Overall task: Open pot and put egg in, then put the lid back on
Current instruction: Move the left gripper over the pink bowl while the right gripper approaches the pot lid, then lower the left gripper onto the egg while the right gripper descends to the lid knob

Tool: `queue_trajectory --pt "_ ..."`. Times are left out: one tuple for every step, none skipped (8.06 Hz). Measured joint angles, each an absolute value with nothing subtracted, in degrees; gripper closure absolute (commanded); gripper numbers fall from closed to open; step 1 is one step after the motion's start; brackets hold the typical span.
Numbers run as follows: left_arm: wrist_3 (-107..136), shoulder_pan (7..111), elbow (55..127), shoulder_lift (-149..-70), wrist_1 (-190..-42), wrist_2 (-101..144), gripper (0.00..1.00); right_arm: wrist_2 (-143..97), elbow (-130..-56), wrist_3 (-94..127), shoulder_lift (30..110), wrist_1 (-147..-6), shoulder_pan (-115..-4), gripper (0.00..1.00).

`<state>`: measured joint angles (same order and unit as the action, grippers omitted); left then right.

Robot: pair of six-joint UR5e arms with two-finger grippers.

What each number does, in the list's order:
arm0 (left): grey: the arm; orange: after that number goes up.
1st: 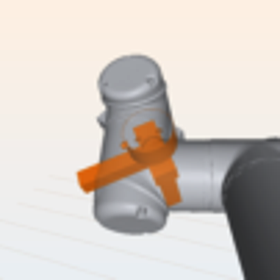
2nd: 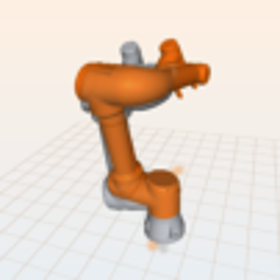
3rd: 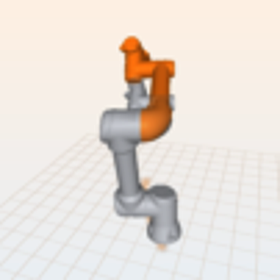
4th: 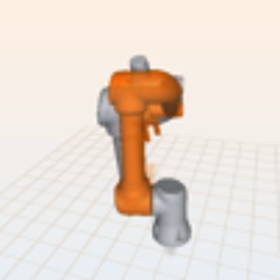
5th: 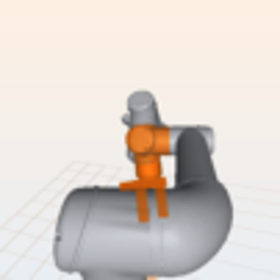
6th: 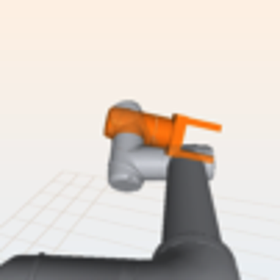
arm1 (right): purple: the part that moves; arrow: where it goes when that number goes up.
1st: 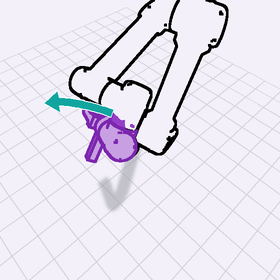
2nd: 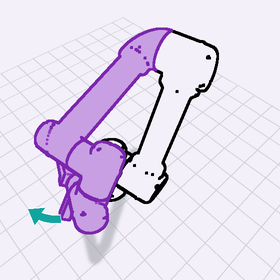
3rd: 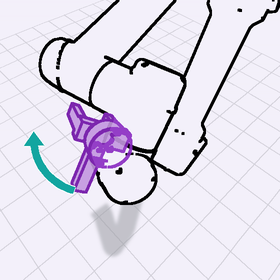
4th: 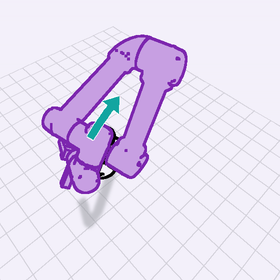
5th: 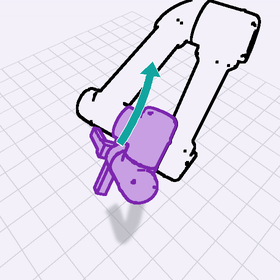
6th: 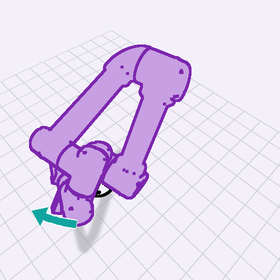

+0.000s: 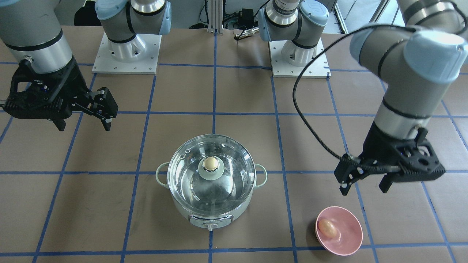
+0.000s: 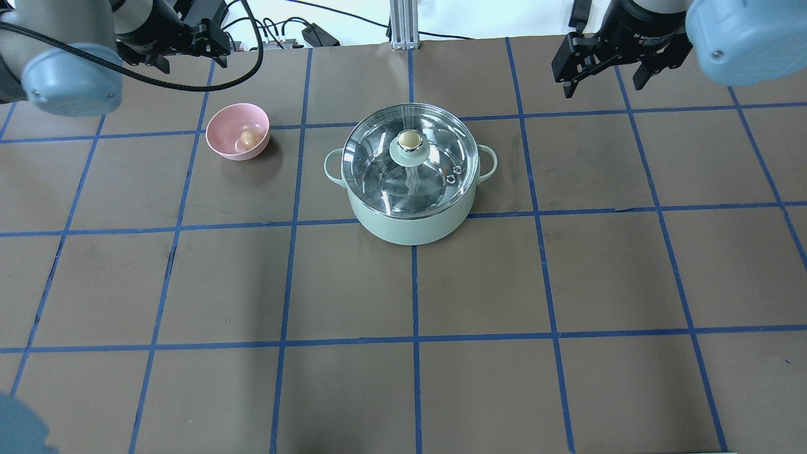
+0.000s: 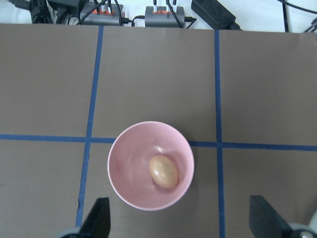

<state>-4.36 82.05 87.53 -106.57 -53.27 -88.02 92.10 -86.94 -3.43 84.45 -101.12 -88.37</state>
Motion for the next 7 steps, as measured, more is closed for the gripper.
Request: queue_trajectory --pt "-5.13 81.64 87.51 -110.57 -48.39 -88.12 0.0 91.56 -87.74 -2.57 84.26 -100.95 -88.29 0.0" --pt "-5.91 81.17 87.54 -113.6 -44.89 -88.22 0.0 91.17 -88.42 -2.14 83.77 -100.98 -88.34 0.0" --pt "-6.45 80.88 87.73 -116.26 -43.01 -88.28 0.0 90.98 -88.79 -1.8 83.35 -100.98 -88.67 0.0" --pt "-6.7 80.75 88.02 -118.68 -42.22 -88.33 0.0 90.79 -88.98 -1.66 83.02 -101.2 -89.86 0.0" --pt "-6.79 80.72 88.24 -120.71 -41.92 -88.43 0.0 90.57 -88.98 -1.82 82.33 -101.85 -91.94 0.0" --pt "-6.82 80.7 88.31 -122.26 -41.8 -88.71 0.0 90.4 -88.59 -1.84 80.98 -102.66 -93.64 0.0" --pt "-6.77 80.69 88.05 -123.34 -41.65 -89.2 0.0 89.64 -87.9 -1.57 79.68 -104.15 -94.57 0.0"
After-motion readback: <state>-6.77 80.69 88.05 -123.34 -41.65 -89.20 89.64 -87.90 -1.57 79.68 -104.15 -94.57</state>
